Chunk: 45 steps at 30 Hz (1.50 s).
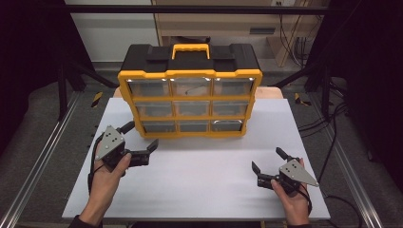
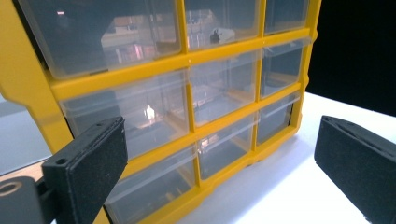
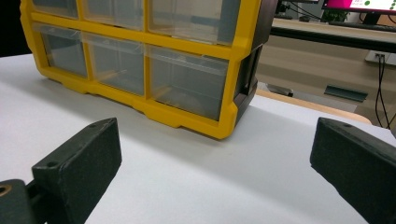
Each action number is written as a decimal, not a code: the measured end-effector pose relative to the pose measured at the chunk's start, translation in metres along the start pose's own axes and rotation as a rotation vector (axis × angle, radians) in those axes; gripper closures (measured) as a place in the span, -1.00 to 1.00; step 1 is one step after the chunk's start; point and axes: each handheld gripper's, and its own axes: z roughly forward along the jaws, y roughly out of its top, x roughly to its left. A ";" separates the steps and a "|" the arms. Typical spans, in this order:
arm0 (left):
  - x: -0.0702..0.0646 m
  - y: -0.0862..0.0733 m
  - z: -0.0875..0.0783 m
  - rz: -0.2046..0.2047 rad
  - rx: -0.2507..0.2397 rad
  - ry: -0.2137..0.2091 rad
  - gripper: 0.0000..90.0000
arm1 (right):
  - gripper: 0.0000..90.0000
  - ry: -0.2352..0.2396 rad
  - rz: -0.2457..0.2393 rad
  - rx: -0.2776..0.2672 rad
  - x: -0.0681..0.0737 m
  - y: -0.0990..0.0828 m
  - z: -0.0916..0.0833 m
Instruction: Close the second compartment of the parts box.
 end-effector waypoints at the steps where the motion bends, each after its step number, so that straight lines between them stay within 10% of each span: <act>1: 0.000 -0.001 0.000 0.000 -0.001 0.003 -0.95 | -0.95 -0.001 0.001 -0.001 0.000 0.000 0.000; 45: 0.021 -0.045 -0.036 -0.031 -0.041 0.042 -0.95 | -0.95 -0.001 -0.004 0.003 0.001 0.000 0.000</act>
